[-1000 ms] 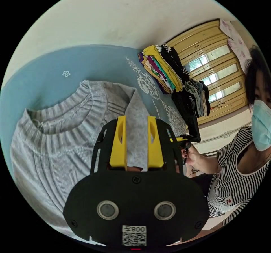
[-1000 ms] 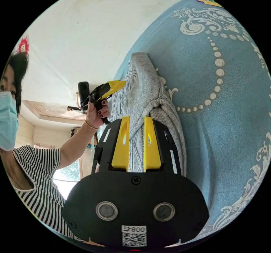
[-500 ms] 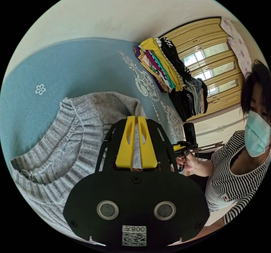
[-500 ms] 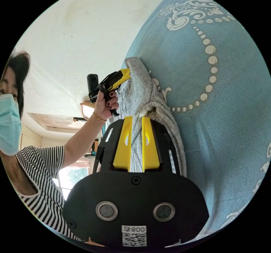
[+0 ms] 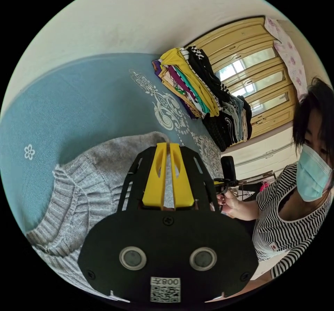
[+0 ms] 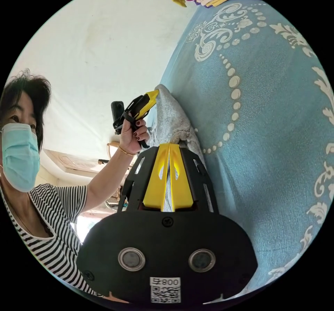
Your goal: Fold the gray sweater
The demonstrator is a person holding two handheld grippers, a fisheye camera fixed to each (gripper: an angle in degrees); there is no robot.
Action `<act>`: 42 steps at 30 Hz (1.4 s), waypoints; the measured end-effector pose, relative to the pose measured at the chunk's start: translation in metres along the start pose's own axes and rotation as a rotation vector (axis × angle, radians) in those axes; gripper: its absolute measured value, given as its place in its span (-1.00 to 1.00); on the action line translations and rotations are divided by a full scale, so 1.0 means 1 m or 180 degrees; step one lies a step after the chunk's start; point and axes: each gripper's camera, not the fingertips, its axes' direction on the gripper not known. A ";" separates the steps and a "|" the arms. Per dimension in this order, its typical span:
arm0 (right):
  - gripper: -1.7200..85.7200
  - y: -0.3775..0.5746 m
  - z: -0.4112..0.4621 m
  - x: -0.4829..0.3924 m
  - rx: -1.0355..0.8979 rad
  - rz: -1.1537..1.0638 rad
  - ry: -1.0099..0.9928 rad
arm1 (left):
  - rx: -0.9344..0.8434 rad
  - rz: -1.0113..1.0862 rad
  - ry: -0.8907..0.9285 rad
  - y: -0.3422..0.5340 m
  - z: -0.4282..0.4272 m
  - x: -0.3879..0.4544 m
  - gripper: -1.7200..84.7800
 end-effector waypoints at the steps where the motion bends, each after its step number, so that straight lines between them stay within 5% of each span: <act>1: -0.96 0.001 -0.003 0.001 0.0045 0.0002 0.0030 | -0.0019 -0.0057 0.0013 -0.003 0.006 -0.005 -0.92; 17: -0.96 0.031 0.007 -0.010 0.0045 -0.0184 0.0417 | 0.0345 0.0134 -0.0802 0.030 0.009 0.026 -0.85; 26: -0.96 0.024 0.102 -0.079 -0.0418 -0.1540 0.1928 | -0.0460 0.0800 -0.1781 0.044 0.097 0.073 -0.95; 31: -0.96 0.048 0.156 -0.076 -0.0611 -0.2002 0.2393 | -0.0403 0.0896 -0.1914 0.051 0.116 0.077 -0.96; 42: -0.96 0.068 0.175 -0.073 -0.0495 -0.1968 0.2389 | -0.0096 0.0609 -0.1788 0.048 0.102 0.056 -0.96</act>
